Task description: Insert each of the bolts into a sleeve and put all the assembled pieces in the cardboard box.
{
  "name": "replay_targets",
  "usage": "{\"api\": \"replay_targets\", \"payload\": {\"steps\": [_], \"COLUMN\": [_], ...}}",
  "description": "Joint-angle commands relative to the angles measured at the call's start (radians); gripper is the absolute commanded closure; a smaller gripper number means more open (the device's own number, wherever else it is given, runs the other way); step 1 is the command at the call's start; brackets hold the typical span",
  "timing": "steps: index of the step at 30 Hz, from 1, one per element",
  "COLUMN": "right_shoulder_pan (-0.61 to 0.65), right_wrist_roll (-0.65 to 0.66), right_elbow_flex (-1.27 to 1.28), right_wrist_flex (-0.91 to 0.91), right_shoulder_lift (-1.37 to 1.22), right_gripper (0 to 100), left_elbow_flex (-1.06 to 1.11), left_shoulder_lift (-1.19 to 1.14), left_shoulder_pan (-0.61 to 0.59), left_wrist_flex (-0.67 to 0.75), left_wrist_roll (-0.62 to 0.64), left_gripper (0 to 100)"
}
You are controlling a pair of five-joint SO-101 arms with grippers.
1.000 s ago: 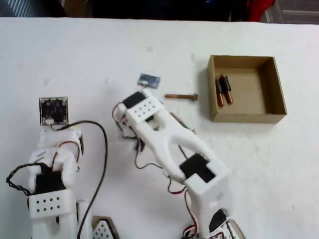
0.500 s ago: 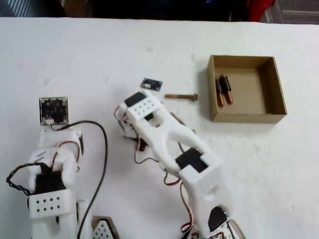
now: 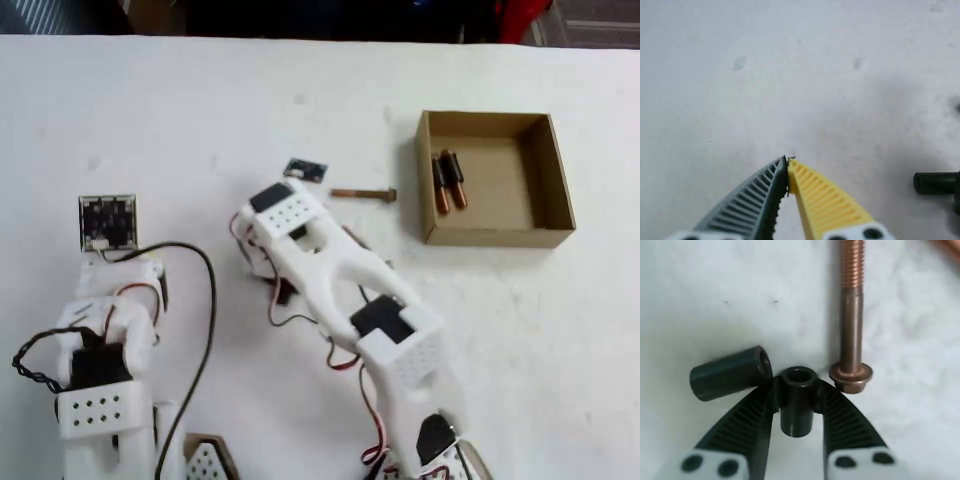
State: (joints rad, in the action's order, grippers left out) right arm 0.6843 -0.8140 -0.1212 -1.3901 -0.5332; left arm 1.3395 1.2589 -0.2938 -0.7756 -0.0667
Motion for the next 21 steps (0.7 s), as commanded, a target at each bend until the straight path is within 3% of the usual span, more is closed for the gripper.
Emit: {"api": "replay_targets", "payload": {"steps": [1, 8, 13, 21], "right_shoulder_pan": [-0.013, -0.015, -0.019, -0.2], "right_wrist_roll": [0.117, 0.267, 0.46, 0.775], "right_elbow_flex": [-0.04, -0.066, -0.068, -0.071], "right_wrist_flex": [-0.053, -0.156, -0.189, -0.222], "right_shoulder_lift": [0.064, 0.234, 0.375, 0.601], "right_gripper": [98.2, 98.2, 98.2, 98.2], "left_elbow_flex": [-0.008, -0.008, -0.008, -0.011], "left_shoulder_lift": [0.007, 0.007, 0.007, 0.007], "left_shoulder_pan": [-0.007, -0.005, -0.001, 0.002], "left_wrist_flex": [0.003, 0.0, -0.002, -0.002], "left_wrist_roll": [-0.015, -0.015, -0.015, -0.06], "left_gripper": [96, 96, 96, 96]}}
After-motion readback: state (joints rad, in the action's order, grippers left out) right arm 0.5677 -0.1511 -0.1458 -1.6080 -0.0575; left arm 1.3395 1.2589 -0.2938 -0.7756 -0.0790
